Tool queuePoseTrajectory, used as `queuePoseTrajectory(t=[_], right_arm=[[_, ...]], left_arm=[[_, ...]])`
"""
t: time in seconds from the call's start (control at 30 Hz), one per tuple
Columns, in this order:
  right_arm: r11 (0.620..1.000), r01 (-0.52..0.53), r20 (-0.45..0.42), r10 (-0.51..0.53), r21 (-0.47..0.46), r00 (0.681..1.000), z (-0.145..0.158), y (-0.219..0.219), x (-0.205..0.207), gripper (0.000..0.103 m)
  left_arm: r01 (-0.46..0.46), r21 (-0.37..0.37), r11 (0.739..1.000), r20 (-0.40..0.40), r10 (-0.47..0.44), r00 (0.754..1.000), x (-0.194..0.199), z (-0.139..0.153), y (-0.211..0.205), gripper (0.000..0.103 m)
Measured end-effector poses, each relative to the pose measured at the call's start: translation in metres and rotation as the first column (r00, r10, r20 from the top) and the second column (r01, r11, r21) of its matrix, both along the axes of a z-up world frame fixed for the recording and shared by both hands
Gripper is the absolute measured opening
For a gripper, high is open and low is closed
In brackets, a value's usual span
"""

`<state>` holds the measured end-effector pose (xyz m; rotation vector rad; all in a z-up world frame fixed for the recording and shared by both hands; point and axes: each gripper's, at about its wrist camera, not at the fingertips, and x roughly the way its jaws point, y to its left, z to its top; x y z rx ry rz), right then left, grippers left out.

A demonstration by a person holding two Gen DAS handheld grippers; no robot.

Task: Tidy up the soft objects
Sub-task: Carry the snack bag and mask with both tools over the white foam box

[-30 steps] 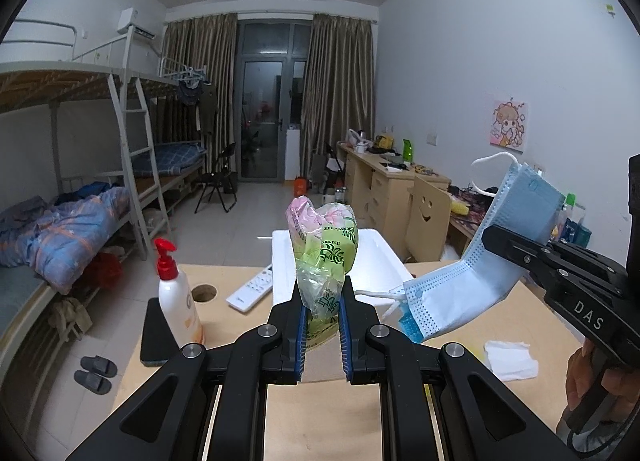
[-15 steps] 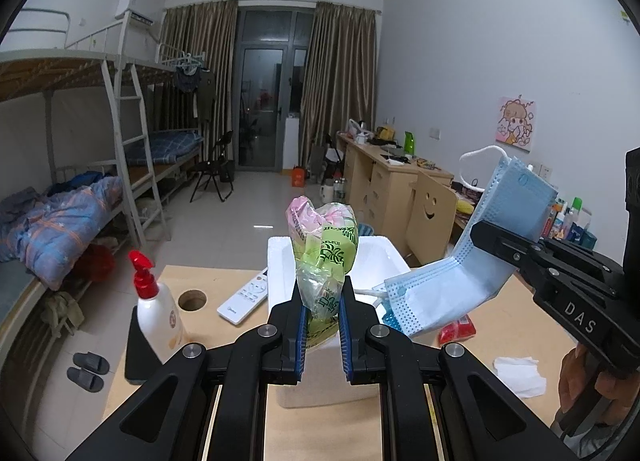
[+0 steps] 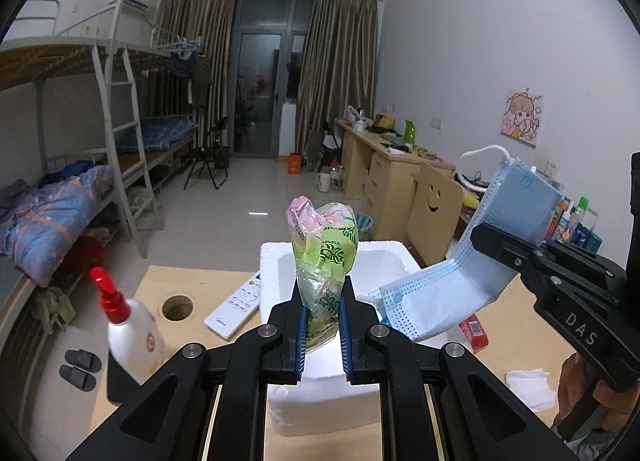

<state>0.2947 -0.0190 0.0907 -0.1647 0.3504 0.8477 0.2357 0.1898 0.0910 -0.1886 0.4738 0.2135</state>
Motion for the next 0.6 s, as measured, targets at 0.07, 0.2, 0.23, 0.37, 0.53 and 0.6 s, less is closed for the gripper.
queuePoseTrajectory(t=[0.07, 0.2, 0.23, 0.37, 0.53, 0.6], right_arm=[[1.000, 0.010, -0.003, -0.010, -0.004, 1.000, -0.001, 0.001, 0.005, 0.005], [1.000, 0.028, -0.024, -0.028, -0.009, 0.999, -0.005, 0.000, 0.013, 0.005], [0.999, 0.032, -0.027, -0.032, -0.011, 0.999, -0.005, 0.000, 0.014, 0.005], [0.999, 0.043, -0.029, -0.043, -0.016, 0.999, -0.002, 0.001, 0.016, 0.005], [0.998, 0.056, -0.026, -0.056, -0.005, 0.998, 0.005, -0.004, 0.018, 0.005], [0.998, 0.065, -0.026, -0.065, 0.004, 0.998, 0.008, -0.005, 0.019, 0.005]], left_arm=[[0.008, 0.000, 1.000, -0.009, -0.008, 1.000, 0.009, -0.002, 0.000, 0.015], [0.046, 0.000, 0.999, -0.027, -0.046, 0.999, 0.024, -0.006, 0.000, 0.015], [0.050, 0.004, 0.999, -0.028, -0.050, 0.998, 0.026, -0.008, -0.001, 0.015], [0.065, -0.001, 0.998, -0.056, -0.065, 0.996, 0.034, -0.015, -0.001, 0.015], [0.091, 0.004, 0.996, -0.043, -0.090, 0.995, 0.037, -0.015, 0.002, 0.015], [0.098, 0.006, 0.995, -0.047, -0.097, 0.994, 0.038, -0.018, 0.003, 0.015]])
